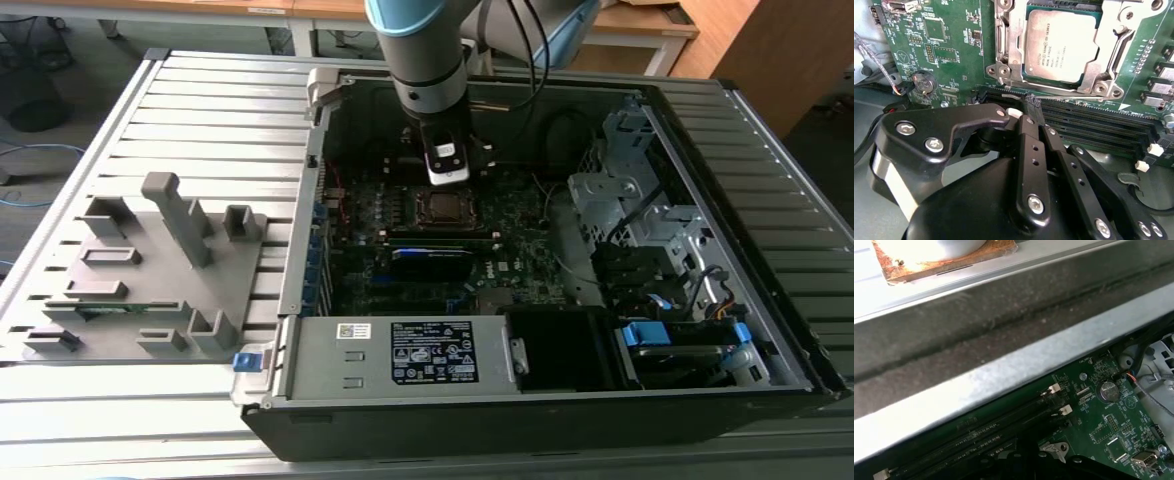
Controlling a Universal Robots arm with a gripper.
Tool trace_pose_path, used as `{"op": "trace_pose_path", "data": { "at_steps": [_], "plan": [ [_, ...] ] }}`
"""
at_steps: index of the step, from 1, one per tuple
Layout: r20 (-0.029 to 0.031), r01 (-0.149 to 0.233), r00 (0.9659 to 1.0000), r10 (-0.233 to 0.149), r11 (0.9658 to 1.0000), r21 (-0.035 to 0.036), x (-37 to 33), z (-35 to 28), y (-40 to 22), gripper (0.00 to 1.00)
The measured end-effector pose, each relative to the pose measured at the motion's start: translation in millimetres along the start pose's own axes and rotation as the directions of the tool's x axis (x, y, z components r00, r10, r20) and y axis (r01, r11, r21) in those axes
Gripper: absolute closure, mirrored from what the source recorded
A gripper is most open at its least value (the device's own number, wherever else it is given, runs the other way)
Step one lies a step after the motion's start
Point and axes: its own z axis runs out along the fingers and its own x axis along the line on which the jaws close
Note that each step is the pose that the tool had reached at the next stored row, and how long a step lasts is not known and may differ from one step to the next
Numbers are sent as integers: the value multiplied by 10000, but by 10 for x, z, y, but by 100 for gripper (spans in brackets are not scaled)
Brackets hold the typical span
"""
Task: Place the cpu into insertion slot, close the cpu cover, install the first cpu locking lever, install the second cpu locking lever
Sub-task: 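Install the first cpu locking lever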
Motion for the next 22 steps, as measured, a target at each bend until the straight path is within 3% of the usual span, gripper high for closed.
{"op": "trace_pose_path", "data": {
  "at_steps": [8,16,22],
  "plan": [
    [-3,89,10000,-89,10000,-37,2,1,0,89],
    [32,179,9998,-178,9998,-80,9,7,-2,89],
    [-42,432,9991,-433,9990,-125,9,14,-10,89]
  ]
}}
